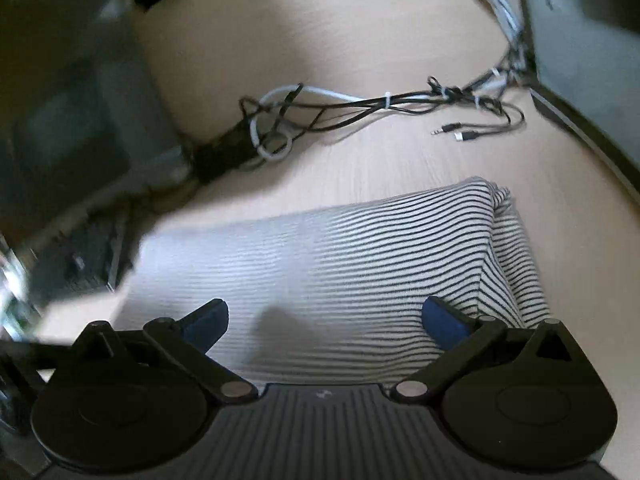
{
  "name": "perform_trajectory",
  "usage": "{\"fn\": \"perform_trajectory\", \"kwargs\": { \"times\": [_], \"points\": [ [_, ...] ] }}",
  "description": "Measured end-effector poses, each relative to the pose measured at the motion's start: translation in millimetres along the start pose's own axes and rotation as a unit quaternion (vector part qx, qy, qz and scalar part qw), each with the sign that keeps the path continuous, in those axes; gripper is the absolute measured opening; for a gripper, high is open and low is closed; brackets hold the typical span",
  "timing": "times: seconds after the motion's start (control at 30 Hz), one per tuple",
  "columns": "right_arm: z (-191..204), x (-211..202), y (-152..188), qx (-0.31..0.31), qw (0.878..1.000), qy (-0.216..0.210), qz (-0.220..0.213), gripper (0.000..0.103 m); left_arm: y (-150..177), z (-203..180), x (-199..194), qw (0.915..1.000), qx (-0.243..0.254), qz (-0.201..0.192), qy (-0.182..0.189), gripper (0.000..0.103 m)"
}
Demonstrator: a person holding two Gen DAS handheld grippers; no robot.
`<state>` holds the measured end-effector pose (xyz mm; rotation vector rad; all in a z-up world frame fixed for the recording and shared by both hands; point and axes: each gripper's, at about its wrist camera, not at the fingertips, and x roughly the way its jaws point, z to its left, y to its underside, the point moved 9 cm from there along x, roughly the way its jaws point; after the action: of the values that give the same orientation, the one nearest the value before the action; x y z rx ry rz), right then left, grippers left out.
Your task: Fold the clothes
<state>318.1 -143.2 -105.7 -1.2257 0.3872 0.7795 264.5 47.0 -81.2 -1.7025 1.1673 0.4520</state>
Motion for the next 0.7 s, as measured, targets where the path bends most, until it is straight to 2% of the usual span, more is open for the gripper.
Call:
{"fn": "perform_trajectory", "kwargs": {
  "times": [0.13,0.23,0.33,0.43,0.57,0.7],
  "points": [
    [9.9,3.3,9.9,-0.060,0.997,0.054,-0.002,0.103,4.0,-3.8,-3.8,0.9996,0.020,-0.017,0.006,0.103],
    [13.0,8.6,10.8,-0.061,0.994,0.092,0.002,0.103,6.7,-5.7,-8.9,0.9989,0.031,-0.033,0.011,0.103],
    [13.6,8.6,8.3,-0.050,0.993,0.105,0.015,0.103,3.9,-7.8,-8.2,0.9991,0.021,-0.036,-0.001,0.103],
    [6.7,0.6,6.3,-0.030,0.997,0.069,0.007,0.103,2.6,-6.9,-9.0,0.9985,-0.006,-0.053,-0.011,0.103],
    [-1.5,-6.7,6.9,-0.027,0.999,0.011,-0.011,0.103,3.4,-5.2,-12.6,0.9934,-0.057,-0.099,-0.016,0.103],
    [-4.1,-11.6,13.5,-0.053,0.997,-0.029,-0.037,0.103,7.5,-16.0,-9.9,0.9909,-0.028,-0.118,-0.060,0.103]
  ]
}}
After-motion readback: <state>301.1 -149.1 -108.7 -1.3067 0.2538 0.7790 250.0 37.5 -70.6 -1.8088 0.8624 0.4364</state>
